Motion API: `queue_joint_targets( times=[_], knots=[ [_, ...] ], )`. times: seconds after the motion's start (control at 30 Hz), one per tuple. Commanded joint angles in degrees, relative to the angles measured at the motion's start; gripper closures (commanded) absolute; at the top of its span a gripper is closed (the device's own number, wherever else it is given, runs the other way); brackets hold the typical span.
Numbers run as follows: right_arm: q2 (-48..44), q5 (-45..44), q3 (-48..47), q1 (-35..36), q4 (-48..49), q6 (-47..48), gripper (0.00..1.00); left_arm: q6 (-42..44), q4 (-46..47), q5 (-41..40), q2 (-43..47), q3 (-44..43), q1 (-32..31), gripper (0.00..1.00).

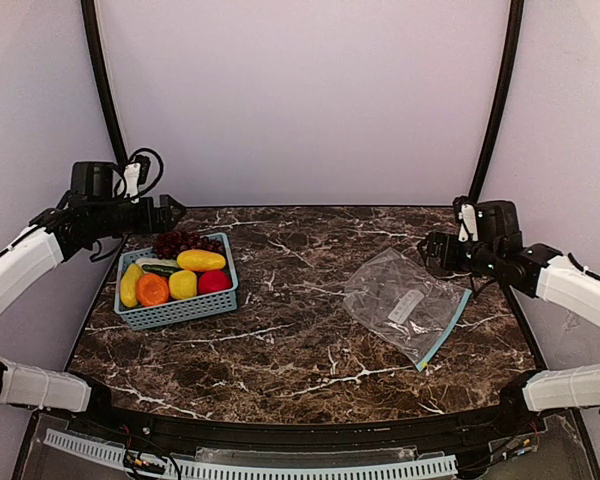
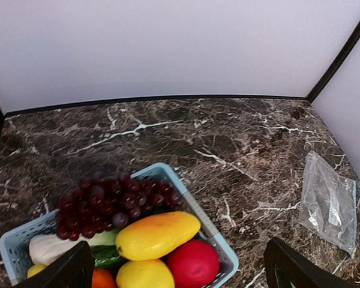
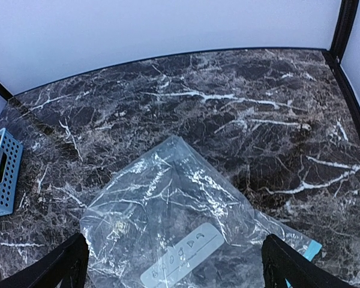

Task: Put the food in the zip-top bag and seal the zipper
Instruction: Pick up the zipper food storage bag from the center of the board.

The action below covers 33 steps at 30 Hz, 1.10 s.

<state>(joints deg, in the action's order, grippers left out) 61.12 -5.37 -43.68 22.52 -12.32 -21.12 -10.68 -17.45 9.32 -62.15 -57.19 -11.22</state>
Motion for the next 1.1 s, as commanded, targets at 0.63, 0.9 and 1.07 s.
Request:
queue_joint_targets(
  times=[0.63,0.9,1.07],
  knots=[
    [7.16,12.04,7.16,-18.52,-9.87,-10.89,0.18,2.51,3.19,3.74,-9.85,-5.92,-8.64,0.0],
    [10.64,18.21,10.86,-24.38,-2.58,-10.96,0.36,1.85,3.6,4.14,-9.19,-5.6,-8.68,0.0],
    [12.39,19.07,11.66,-25.21,-0.38,-10.81,0.41,1.95,3.63,3.76,-8.88,-5.48,-8.64,0.0]
  ],
)
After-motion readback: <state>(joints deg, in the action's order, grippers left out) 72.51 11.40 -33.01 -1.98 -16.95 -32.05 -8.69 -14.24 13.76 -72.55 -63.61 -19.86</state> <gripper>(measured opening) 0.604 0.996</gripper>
